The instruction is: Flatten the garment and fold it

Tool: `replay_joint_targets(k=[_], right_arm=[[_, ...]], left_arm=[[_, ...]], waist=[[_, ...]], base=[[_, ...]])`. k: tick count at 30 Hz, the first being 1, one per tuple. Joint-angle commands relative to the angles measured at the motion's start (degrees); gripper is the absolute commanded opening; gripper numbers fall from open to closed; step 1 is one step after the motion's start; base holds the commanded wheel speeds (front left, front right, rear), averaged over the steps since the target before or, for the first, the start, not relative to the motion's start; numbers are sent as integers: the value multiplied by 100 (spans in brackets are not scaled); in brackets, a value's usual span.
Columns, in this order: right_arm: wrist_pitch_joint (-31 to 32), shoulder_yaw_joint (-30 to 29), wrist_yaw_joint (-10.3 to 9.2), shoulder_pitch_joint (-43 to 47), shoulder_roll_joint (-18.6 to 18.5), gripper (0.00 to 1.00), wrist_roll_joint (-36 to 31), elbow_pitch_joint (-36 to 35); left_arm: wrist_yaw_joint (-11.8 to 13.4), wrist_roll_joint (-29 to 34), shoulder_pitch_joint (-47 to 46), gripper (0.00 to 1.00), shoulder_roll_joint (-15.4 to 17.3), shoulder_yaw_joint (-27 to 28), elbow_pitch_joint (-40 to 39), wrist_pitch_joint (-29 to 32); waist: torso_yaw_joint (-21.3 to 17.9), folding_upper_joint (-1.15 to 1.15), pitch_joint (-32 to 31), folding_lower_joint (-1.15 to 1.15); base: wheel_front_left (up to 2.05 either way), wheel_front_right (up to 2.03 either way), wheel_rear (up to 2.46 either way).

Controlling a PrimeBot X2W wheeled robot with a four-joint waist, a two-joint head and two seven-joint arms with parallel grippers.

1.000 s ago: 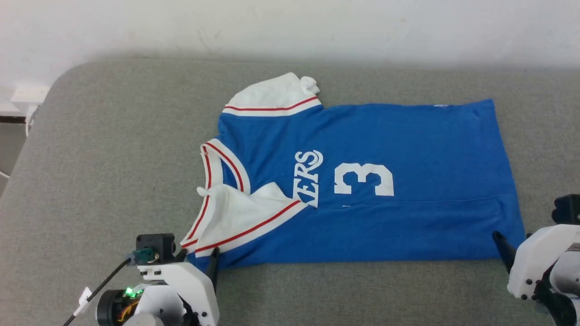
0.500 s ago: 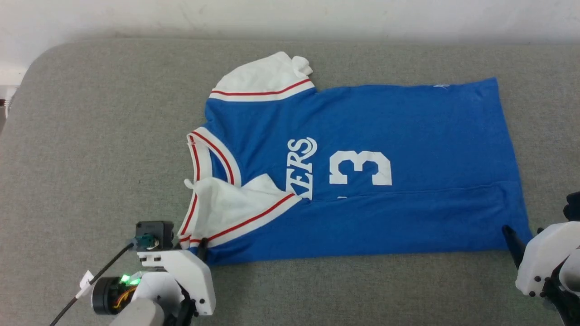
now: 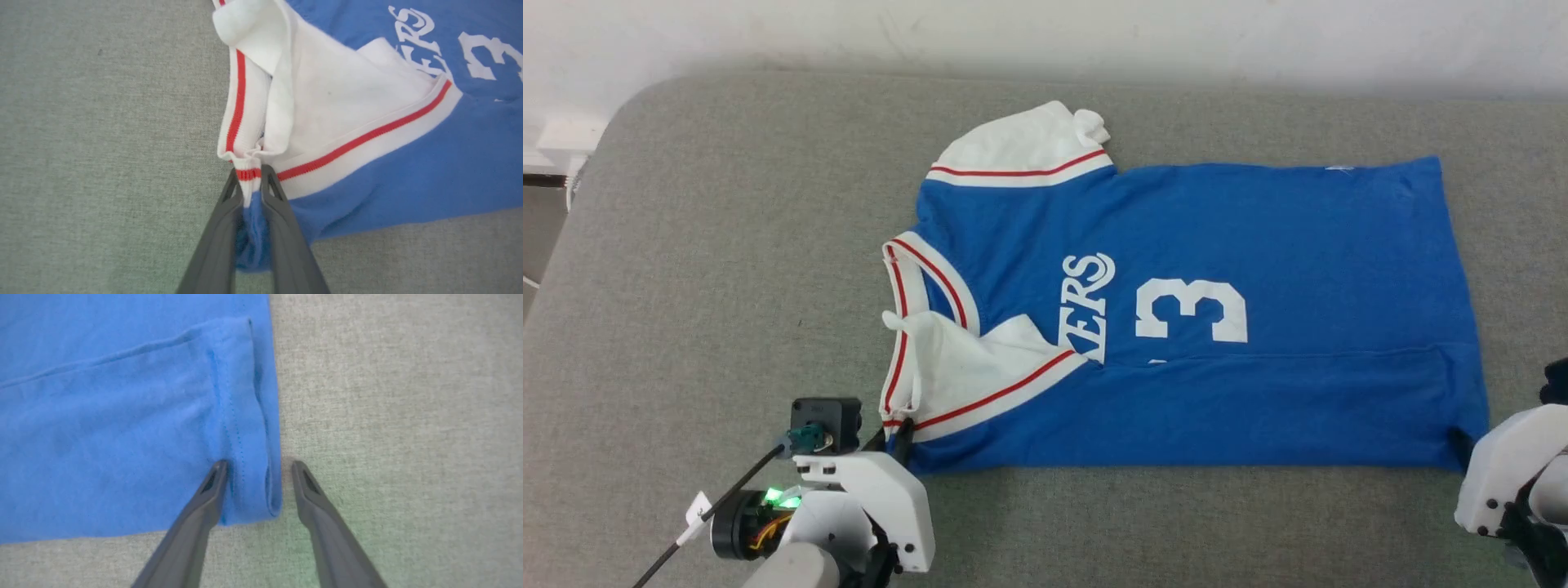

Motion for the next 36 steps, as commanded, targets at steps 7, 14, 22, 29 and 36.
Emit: replay_joint_targets(k=[7, 14, 22, 29, 36], right_arm=[[-54, 81, -3, 36, -12, 0, 116, 252], [196, 33, -3, 347, -195, 0, 287, -181], [772, -71, -3, 1005, -320, 0, 480, -942], [936, -95, -3, 1324, -295, 0, 570, -945], [736, 0, -3, 1279, -341, 0, 552, -369]], left_arm=[[66, -3, 241, 0, 159, -2, -154, 19], [165, -42, 561, 0, 419, 59, -364, 106], [304, -139, 1115, 0, 721, 46, -759, 344], [243, -283, 1438, 0, 687, -133, -597, 474], [-32, -305, 1247, 76, 439, -216, 16, 134]], waist=[[-38, 0, -344, -1], [-143, 0, -790, -1], [-197, 0, -1039, -1], [-199, 0, -889, -1], [-112, 0, -766, -1]], base=[[0, 0, 0], [0, 0, 0], [0, 0, 0], [0, 0, 0], [0, 0, 0]])
